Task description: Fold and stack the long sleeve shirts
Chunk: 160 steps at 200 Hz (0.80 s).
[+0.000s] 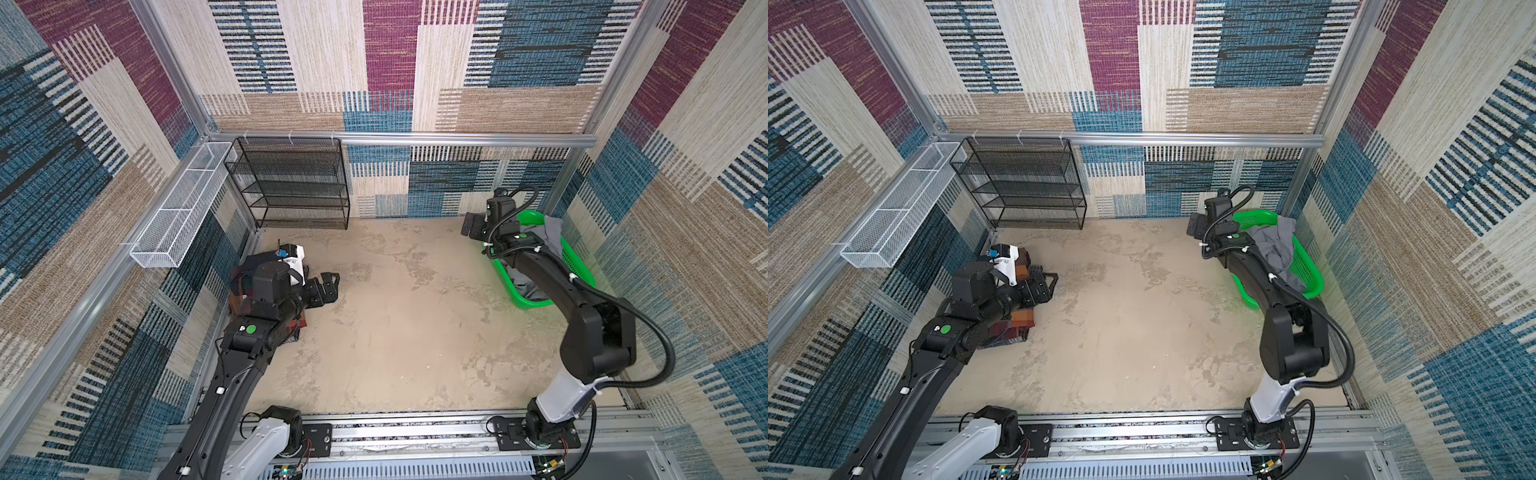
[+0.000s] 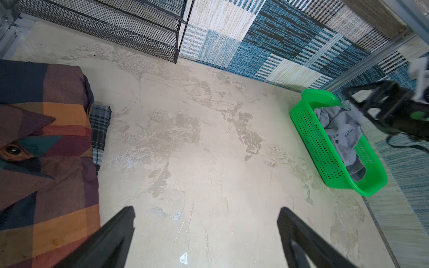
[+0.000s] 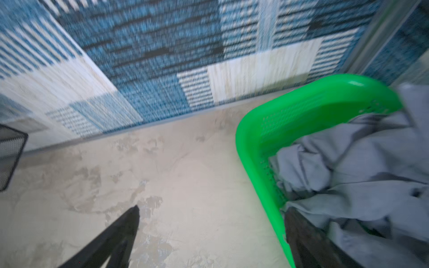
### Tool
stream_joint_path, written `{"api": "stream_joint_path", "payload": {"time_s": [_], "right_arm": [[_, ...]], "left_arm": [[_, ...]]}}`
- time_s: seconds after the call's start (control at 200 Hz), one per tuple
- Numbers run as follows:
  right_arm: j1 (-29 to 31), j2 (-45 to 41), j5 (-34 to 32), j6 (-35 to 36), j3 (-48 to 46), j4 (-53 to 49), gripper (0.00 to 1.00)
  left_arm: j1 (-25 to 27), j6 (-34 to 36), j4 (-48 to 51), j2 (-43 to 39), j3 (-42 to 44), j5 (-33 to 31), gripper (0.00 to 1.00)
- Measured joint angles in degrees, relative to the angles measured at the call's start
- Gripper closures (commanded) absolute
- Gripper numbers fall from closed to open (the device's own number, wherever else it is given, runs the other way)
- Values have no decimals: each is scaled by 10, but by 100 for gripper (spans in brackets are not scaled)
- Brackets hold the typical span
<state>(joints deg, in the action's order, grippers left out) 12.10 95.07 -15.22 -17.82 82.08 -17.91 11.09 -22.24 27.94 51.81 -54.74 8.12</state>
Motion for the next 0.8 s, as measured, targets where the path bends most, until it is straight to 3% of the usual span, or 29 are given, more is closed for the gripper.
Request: {"api": "stream_joint_path", "payload": {"time_s": [0.21, 0.411, 0.556, 0.671, 0.801], "right_arm": [[-51, -39, -111, -42, -62, -40, 0], [-137, 12, -113, -93, -78, -76, 0], [-148, 89, -103, -103, -44, -79, 4], [-149, 144, -98, -104, -26, -76, 15], [-153, 188, -87, -104, -17, -65, 48]], "left_arm": [[-1, -7, -21, -17, 16, 0, 1], [-1, -16, -25, -30, 24, 1, 1], [-1, -18, -26, -32, 24, 1, 1], [-1, -20, -26, -31, 24, 3, 1], [-1, -20, -26, -31, 25, 7, 1]]}}
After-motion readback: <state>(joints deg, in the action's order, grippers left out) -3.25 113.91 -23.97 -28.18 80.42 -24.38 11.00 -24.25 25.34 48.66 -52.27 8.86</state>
